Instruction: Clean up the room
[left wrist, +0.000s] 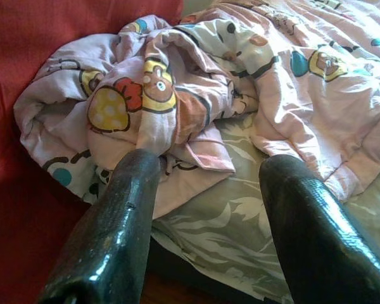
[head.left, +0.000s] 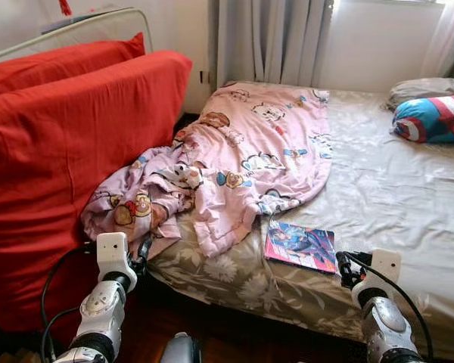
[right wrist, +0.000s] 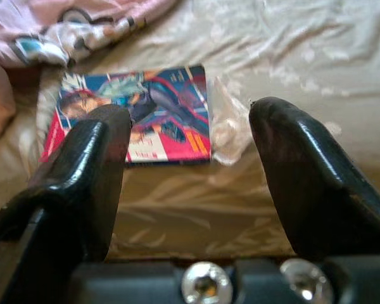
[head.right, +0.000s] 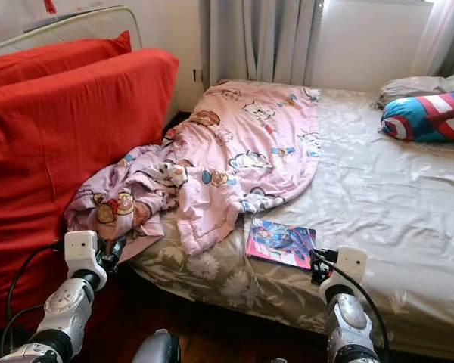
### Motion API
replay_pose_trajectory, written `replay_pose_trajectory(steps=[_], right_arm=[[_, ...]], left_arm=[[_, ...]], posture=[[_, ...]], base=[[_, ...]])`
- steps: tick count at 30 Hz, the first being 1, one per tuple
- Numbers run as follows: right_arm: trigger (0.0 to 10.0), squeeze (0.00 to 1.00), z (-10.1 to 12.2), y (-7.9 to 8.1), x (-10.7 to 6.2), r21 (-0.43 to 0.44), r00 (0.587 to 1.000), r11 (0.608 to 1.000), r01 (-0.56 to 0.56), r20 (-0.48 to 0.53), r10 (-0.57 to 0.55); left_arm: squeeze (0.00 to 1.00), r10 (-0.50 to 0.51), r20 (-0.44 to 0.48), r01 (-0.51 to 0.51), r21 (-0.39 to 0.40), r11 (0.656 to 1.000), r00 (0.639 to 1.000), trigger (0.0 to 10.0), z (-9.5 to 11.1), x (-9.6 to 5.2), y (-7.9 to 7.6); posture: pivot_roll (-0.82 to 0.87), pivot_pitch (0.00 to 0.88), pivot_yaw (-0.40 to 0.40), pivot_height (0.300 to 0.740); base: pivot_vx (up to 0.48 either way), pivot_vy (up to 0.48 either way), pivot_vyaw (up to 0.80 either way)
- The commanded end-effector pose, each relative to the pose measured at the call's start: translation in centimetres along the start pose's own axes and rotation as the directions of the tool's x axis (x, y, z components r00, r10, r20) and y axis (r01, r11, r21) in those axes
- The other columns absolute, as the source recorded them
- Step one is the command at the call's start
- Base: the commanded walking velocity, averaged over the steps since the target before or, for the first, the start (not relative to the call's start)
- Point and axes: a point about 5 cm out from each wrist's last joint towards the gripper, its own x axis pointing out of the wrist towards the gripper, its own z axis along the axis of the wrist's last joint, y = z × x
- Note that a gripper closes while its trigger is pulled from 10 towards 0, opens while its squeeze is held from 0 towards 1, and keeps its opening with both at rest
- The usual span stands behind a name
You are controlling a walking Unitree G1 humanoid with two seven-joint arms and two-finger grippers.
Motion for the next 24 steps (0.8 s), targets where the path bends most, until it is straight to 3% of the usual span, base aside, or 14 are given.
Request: replay_pose_trajectory(steps=[1, 24], right_arm=[[10.0, 0.0, -0.4, -0.9, -0.3, 0.01, 0.999, 1.0, 0.02, -0.026, -0.02], [10.0, 0.0, -2.2, -2.5, -1.4, 0.022, 0.994, 0.998, 0.051, -0.099, -0.049]], left_arm=[[0.0, 0.005, -0.004, -0.005, 0.007, 1.0, 1.0, 10.0, 0.2, 0.1, 0.3], [0.0, -0.002, -0.012, 0.002, 0.001, 1.0, 1.0, 10.0, 0.1, 0.1, 0.1]], posture=[[0.0, 0.0, -0.005, 0.632], [0.0, 0.0, -0.004, 0.632]], base=[[0.0, 0.0, 0.0], [0.0, 0.0, 0.0]])
